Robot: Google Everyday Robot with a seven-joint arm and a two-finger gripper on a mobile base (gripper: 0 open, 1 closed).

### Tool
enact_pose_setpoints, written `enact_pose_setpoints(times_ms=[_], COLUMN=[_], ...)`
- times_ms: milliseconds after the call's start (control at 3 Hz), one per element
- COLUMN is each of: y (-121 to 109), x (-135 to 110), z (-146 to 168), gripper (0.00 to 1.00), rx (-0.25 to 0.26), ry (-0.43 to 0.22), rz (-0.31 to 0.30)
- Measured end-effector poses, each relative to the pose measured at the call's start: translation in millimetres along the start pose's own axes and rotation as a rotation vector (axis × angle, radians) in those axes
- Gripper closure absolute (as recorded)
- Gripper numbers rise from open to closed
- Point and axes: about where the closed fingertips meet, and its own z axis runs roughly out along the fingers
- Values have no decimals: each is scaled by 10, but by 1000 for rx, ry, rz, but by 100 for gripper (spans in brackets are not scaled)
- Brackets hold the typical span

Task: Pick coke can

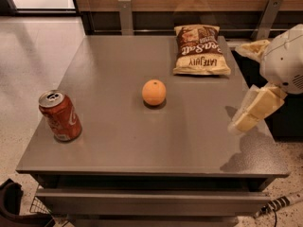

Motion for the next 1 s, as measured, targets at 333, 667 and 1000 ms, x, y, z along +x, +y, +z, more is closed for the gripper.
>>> enact_pose_setpoints(times_ms=[333, 667, 1000], y=[143, 349, 516], x=[-277, -597, -844], z=[295, 485, 587], gripper=[0, 0, 0], rx=[-39, -113, -159], ry=[-255, -454, -622], rz=[17, 60, 157])
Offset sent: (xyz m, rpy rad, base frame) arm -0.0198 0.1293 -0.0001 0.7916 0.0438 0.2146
